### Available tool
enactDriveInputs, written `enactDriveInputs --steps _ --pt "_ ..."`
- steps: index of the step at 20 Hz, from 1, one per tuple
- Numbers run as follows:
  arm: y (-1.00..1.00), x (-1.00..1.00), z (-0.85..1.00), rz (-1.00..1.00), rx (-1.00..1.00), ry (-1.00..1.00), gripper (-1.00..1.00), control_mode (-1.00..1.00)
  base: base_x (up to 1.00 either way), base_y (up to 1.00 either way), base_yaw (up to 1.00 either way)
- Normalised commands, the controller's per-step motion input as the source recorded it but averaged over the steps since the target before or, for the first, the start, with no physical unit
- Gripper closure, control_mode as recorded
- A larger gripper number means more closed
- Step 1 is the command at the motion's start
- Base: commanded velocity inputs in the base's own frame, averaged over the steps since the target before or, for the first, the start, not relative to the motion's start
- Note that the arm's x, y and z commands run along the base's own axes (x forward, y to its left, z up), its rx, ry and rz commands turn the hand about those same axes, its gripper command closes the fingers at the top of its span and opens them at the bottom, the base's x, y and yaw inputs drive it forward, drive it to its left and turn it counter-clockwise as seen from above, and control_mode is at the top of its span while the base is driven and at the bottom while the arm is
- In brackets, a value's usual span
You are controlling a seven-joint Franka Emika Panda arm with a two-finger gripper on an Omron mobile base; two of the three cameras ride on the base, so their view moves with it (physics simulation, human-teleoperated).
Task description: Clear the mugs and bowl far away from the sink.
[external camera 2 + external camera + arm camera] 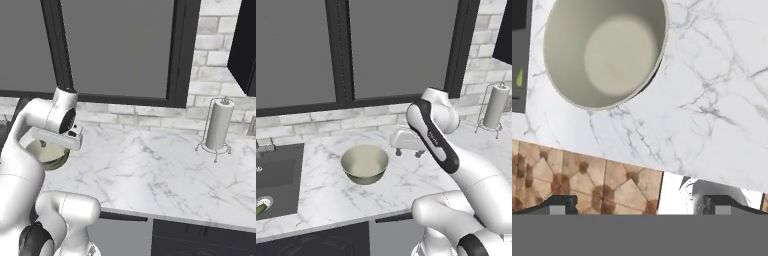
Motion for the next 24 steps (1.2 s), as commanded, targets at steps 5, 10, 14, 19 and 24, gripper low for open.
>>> enactDriveInputs --steps 5,10,14,19,24 --pt "0.00 0.17 -0.31 0.03 0.00 0.00 -1.00 -1.00 0.00 0.00 0.00" --pt "0.00 0.31 -0.22 0.02 0.00 0.00 -1.00 -1.00 0.00 0.00 0.00" --pt "0.01 0.49 -0.16 0.00 0.00 0.03 -1.00 -1.00 0.00 0.00 0.00" --pt "0.02 0.45 -0.17 0.00 0.00 0.06 -1.00 -1.00 0.00 0.00 0.00" --pt "0.12 0.31 -0.18 0.00 0.00 0.02 -1.00 -1.00 0.00 0.00 0.00"
